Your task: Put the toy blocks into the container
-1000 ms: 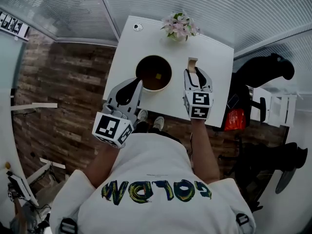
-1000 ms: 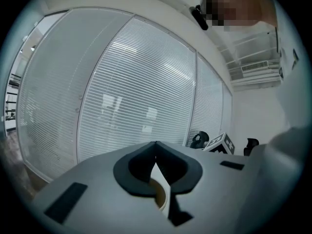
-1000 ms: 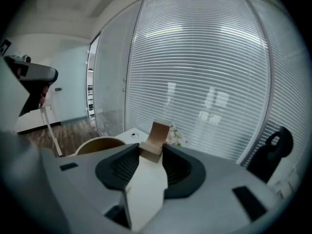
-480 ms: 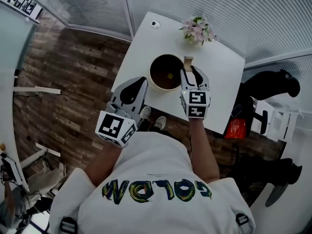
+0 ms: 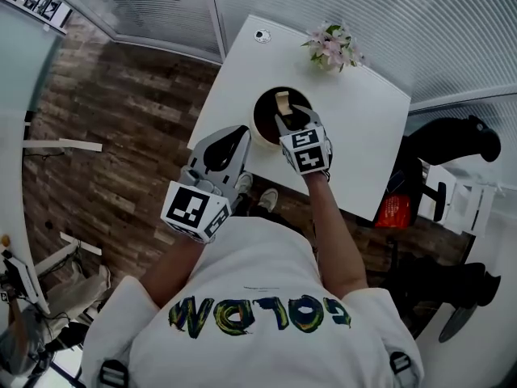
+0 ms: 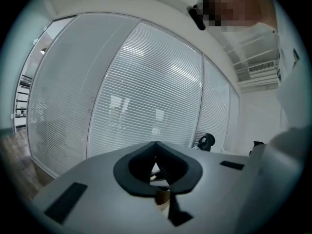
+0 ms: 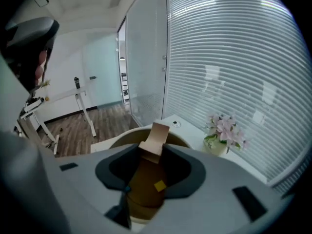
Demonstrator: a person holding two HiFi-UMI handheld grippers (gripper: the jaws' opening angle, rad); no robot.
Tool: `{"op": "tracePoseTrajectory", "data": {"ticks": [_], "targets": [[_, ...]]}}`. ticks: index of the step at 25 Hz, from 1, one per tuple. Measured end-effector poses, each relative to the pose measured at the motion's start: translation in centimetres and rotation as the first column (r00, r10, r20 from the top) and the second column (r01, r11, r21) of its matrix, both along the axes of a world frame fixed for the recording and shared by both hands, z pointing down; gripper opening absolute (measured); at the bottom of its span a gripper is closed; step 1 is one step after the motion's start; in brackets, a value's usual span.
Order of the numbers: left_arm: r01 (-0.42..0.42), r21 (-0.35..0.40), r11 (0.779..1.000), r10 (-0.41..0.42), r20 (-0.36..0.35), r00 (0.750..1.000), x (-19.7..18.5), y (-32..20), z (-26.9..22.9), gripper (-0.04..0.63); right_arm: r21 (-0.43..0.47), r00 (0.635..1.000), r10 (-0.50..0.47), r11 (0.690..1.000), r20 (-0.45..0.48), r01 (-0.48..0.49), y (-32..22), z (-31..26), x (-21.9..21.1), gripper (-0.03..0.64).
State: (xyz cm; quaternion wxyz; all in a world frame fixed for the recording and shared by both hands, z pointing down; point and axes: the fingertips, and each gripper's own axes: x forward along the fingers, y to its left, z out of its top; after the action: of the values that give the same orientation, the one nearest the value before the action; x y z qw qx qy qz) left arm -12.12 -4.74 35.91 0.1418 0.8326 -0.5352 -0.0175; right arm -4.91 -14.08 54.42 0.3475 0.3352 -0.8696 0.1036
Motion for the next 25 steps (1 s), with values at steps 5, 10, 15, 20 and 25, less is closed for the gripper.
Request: {"op": "tracePoseTrajectory", "data": {"ticks": [5, 10, 15, 20, 25], "targets": [[0.005, 0.003, 1.0, -0.005, -0.003, 1.0, -0.2, 0.2, 0.0, 0.012, -0.03, 1.0, -0.022, 0.999, -0.006, 0.022, -0.1, 1.3, -0.6, 0.158], [0.005, 0.003, 1.0, -0.005, -0.003, 1.0, -0.5, 0.0, 0.0, 0.012, -0.044, 0.999, 0.0, 0.999, 0.047, 0.002, -0.3, 0.7, -0.4, 0.21], [-0.013, 0.01, 1.0, 0.013, -0.004, 1.0, -0.1, -0.2, -0.4, 0.012, 0.002, 0.993, 0.055, 0.998, 0.104, -0.056, -0.3, -2.7, 1.5, 0.167], [-0.049, 0.02, 0.999, 0.049, -0.006, 0.999, 1.5, -0.8, -0.8, 0.012, 0.079, 0.977, 0.113, 0.989, 0.179, -0.128, -0.4, -7.6, 4.7, 0.132], [-0.101, 0.037, 0.994, 0.101, -0.007, 0.995, 3.5, -1.5, -1.5, 0.012, 0.156, 0.959, 0.135, 0.972, 0.249, -0.177, 0.7, -13.2, 7.5, 0.106]]}}
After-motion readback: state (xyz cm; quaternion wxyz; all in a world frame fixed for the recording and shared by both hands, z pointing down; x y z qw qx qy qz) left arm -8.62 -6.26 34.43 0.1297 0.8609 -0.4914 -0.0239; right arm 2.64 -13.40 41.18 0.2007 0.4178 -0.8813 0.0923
